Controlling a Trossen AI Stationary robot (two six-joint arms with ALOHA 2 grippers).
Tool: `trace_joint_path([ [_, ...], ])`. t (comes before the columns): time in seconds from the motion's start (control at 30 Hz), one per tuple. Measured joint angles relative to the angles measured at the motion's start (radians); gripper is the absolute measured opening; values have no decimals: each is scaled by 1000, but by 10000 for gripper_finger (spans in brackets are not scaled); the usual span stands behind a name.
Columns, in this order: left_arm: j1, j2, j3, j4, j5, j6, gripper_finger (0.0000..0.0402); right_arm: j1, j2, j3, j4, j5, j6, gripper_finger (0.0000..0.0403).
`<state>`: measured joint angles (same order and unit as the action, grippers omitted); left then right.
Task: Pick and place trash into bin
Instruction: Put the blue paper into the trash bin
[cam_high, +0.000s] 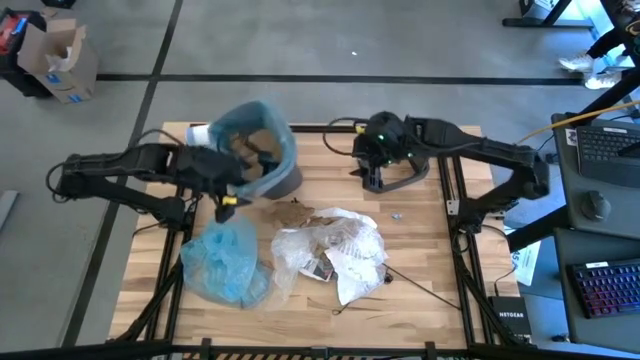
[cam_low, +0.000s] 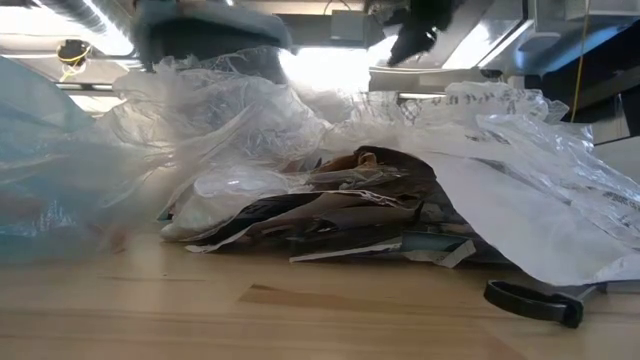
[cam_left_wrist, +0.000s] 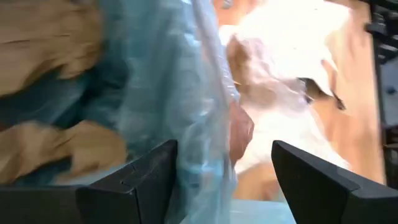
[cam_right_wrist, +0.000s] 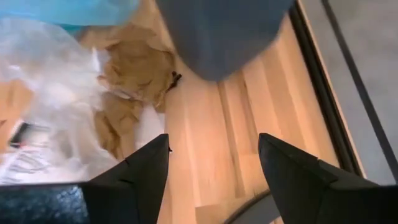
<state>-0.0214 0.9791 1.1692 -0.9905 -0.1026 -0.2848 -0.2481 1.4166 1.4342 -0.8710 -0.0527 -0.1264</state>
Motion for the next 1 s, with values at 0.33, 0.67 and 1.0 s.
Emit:
trace_joint_path([
  [0.33, 30, 23, 44, 12, -99, 36, 253, -1, -64, -135, 127, 35, 39, 239],
  [0.67, 65, 27, 130, 90, -188, 123, 253, -1, -64, -133, 115, 35, 41, 239],
  [1.0, -25, 21, 378, -443, -162, -301, 253, 0, -64, -133, 69, 35, 68, 239],
])
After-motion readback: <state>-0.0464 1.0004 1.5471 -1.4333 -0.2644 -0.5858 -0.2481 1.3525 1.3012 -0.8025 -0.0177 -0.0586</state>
